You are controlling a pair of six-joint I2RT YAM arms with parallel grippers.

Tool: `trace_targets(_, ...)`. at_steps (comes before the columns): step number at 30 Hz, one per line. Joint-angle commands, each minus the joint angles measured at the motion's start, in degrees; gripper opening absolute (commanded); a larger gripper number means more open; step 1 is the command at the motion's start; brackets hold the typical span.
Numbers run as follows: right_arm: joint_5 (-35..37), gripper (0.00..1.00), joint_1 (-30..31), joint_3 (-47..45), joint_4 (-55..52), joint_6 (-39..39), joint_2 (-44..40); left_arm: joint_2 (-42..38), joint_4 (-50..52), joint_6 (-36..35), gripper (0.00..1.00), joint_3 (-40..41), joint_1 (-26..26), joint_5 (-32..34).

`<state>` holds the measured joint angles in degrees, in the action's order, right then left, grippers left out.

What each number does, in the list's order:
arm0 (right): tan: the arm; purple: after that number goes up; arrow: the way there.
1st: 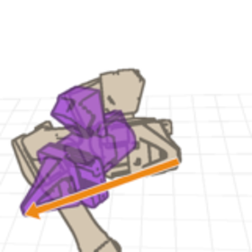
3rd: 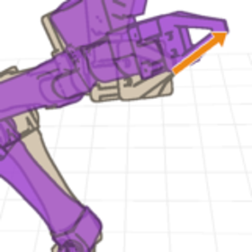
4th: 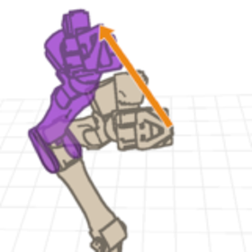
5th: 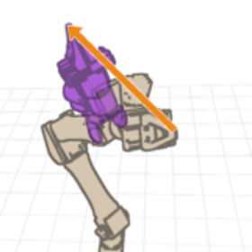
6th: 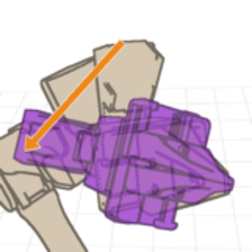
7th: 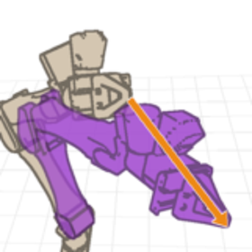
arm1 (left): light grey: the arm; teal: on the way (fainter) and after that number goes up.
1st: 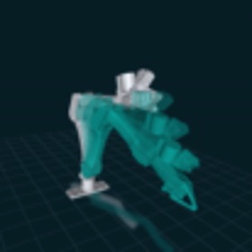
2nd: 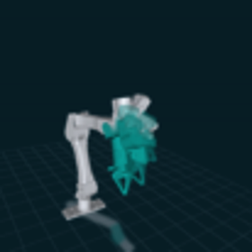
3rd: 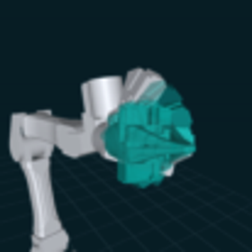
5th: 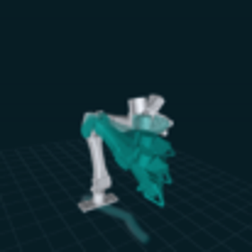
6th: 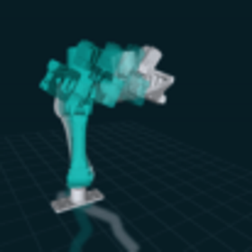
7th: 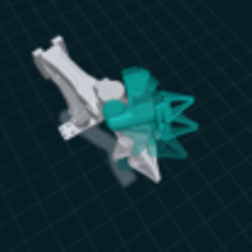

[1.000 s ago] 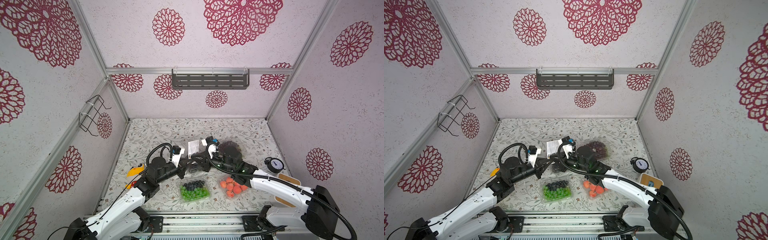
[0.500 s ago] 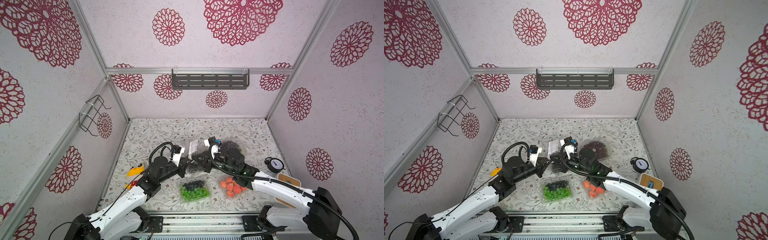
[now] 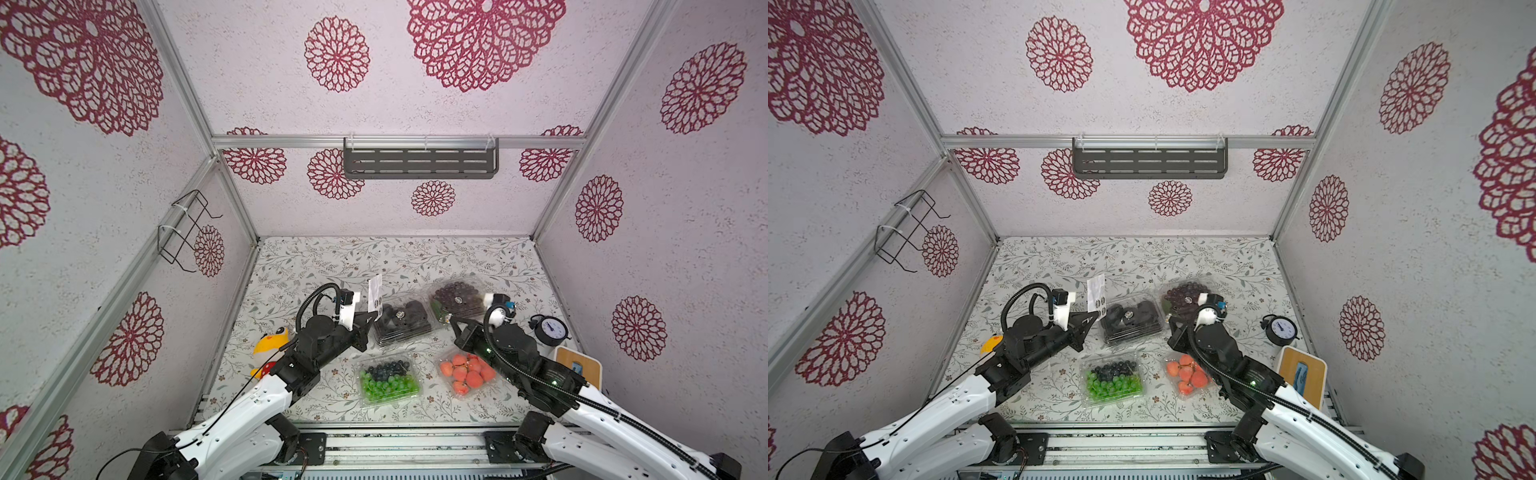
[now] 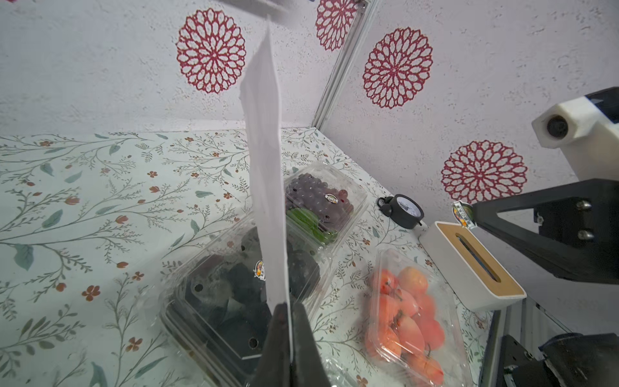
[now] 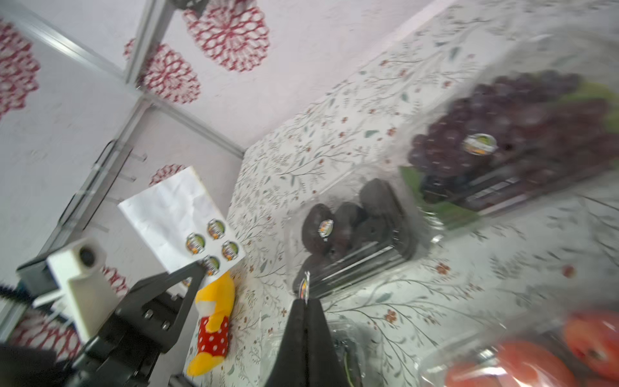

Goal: Label fruit boxes
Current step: Stick the label on the fruit box.

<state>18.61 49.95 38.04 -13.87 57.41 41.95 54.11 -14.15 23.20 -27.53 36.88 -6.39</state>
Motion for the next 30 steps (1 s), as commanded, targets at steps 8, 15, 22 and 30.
trace_targets(8, 11.2, 0.0, 0.1, -2.3, -26.4, 29.3, 5.7, -3.7, 1.3, -1.2, 0.0, 2.5, 0.6, -3.8)
trace_targets(15, 7.5, 0.0, 0.2, -4.6, -28.4, 33.8, 6.3, -2.3, -0.3, -1.1, 0.0, 3.1, 0.6, -6.6)
trace_targets(22, 7.7, 0.0, 0.2, -5.1, -24.5, 32.9, 7.1, -2.3, -1.7, -0.9, 0.0, 3.9, 0.6, -6.4)
trace_targets(30, 4.7, 0.0, 0.2, -5.4, -23.0, 32.3, 9.6, -3.9, -1.7, -0.8, 0.0, 5.2, 0.5, -6.4)
